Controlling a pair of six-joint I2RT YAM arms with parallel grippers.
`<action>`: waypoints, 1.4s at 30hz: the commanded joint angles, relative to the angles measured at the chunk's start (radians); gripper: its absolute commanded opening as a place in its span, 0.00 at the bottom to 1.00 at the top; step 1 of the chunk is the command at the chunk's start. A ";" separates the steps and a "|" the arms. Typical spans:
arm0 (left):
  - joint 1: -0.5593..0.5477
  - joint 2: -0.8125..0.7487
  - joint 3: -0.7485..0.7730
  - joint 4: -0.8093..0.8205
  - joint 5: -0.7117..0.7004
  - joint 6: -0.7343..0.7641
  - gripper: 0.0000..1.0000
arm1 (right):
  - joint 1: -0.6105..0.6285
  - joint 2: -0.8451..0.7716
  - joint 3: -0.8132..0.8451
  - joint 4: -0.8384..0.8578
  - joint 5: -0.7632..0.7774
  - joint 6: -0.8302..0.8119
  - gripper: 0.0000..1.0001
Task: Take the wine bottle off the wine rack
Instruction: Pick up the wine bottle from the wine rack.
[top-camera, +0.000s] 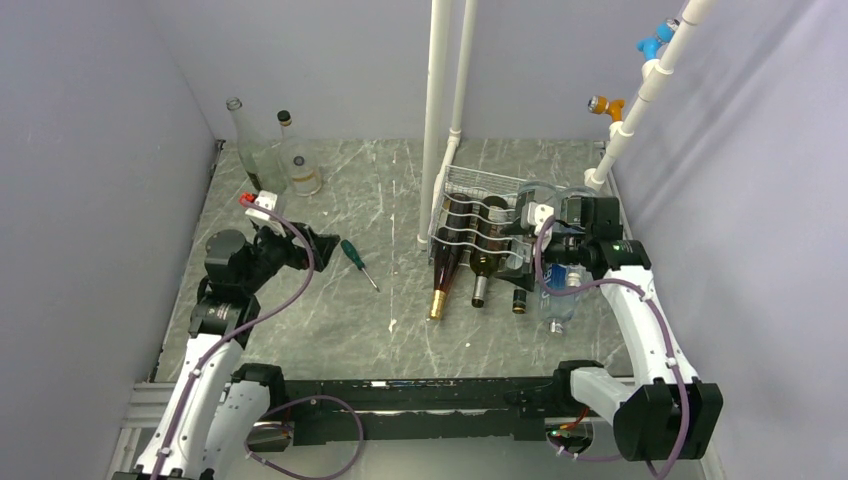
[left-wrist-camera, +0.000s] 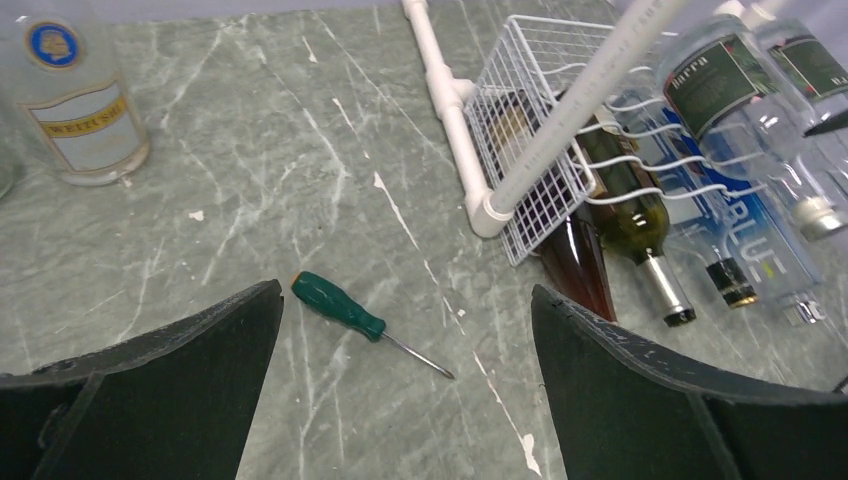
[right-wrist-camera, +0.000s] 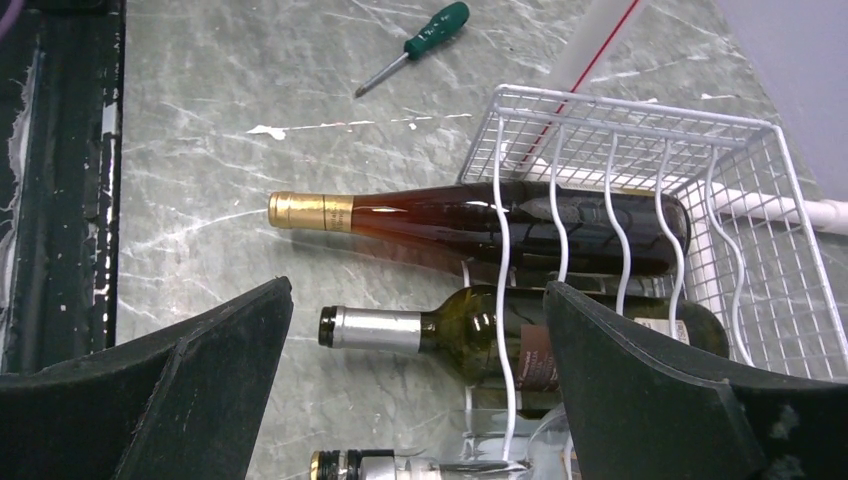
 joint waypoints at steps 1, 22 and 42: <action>-0.009 -0.038 -0.004 -0.002 0.067 0.030 1.00 | -0.042 -0.025 -0.012 0.051 -0.065 0.013 1.00; -0.009 -0.046 -0.001 -0.026 0.156 -0.050 0.99 | -0.094 -0.059 0.126 -0.142 0.006 0.038 1.00; -0.009 -0.078 0.005 -0.061 0.154 -0.072 1.00 | -0.106 -0.129 0.250 -0.111 0.518 0.731 1.00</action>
